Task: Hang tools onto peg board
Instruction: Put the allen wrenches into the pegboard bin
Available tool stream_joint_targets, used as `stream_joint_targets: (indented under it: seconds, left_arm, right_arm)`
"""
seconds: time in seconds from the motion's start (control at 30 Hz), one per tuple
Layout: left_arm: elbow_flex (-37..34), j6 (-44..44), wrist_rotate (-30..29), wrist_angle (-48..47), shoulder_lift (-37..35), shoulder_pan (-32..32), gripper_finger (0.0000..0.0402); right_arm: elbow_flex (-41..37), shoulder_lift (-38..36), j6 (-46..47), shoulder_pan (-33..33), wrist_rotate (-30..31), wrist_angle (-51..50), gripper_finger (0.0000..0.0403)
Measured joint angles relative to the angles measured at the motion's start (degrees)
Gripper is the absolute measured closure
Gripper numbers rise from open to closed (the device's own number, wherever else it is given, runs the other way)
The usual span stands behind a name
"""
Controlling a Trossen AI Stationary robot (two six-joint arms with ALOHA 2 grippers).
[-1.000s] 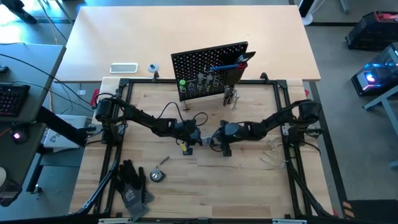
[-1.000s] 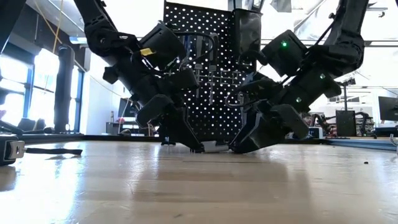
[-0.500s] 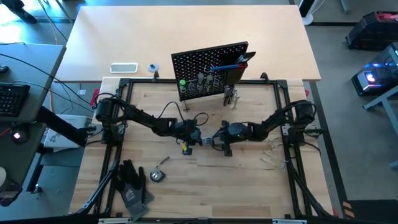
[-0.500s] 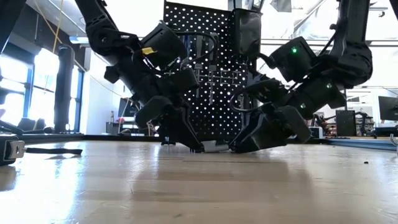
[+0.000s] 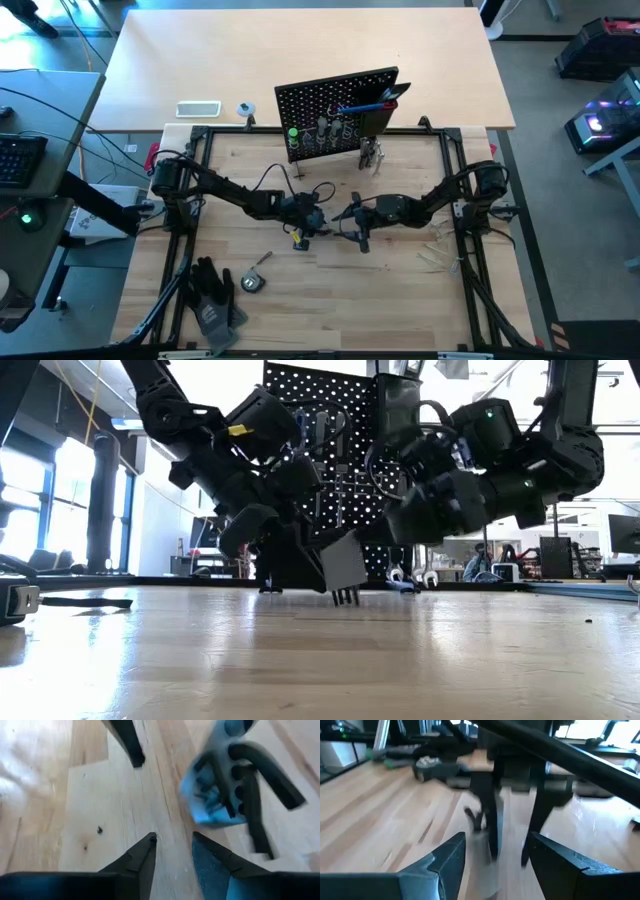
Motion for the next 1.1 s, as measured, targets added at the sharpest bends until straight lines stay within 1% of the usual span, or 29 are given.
stream_joint_targets:
  seconds: [0.07,0.17,0.3,0.43,0.5,0.57,0.6,0.67,0.73,0.77,0.9,0.97,1.1]
  left_arm:
    - [-0.06,-0.06,-0.12,0.04,0.04,0.02,0.0274]
    - [-0.04,-0.35,-0.12,2.06,-0.01,0.02,0.0257]
    - [-0.04,-1.34,-0.15,3.63,-0.05,0.04,0.0240]
    - [-0.04,-1.58,-0.20,5.19,-0.09,0.02,0.0236]
    - [-0.04,-1.96,-0.91,6.00,-0.10,0.01,0.0236]
    - [-0.04,-2.05,-1.82,6.53,-0.11,0.00,0.0236]
    - [-0.04,-2.30,-2.03,6.72,-0.11,0.02,0.0236]
    - [-0.04,-2.45,-2.14,6.98,-0.13,0.02,0.0236]
    - [-0.04,-2.60,-2.38,7.06,-0.20,0.00,0.0236]
    - [-0.04,-2.99,-2.78,7.07,-0.22,0.00,0.0236]
    - [-0.04,-3.50,-4.55,6.66,-0.24,0.02,0.0236]
    - [-0.04,-3.52,-4.78,5.76,-0.26,-0.13,0.0236]
    - [-0.02,-3.54,-4.80,4.06,-0.29,-0.15,0.0236]
  right_arm:
    - [0.92,-0.05,-0.07,0.00,0.92,-1.70,0.0197]
    - [2.13,-0.03,0.26,0.02,1.99,-7.19,0.0197]
    - [3.25,-0.03,0.39,0.13,2.65,-10.77,0.0197]
    - [3.41,-0.03,0.86,0.92,2.84,-10.76,0.0197]
    - [3.41,-0.03,1.22,1.36,3.17,-10.79,0.0204]
    - [3.41,-0.03,1.49,1.80,4.33,-10.78,0.0227]
    - [3.41,-0.03,1.47,1.96,4.45,-10.81,0.0245]
    - [3.41,-0.03,1.24,2.17,4.60,-10.86,0.0295]
    - [3.41,-0.17,1.33,2.24,3.86,-10.77,0.0354]
    - [3.47,-0.30,1.14,2.29,3.50,-10.74,0.0369]
    - [3.47,-0.27,2.15,2.30,4.31,-10.79,0.0365]
    - [3.47,-0.25,2.58,2.50,4.67,-10.95,0.0362]
    - [3.43,-0.38,2.45,3.37,5.71,-11.06,0.0368]
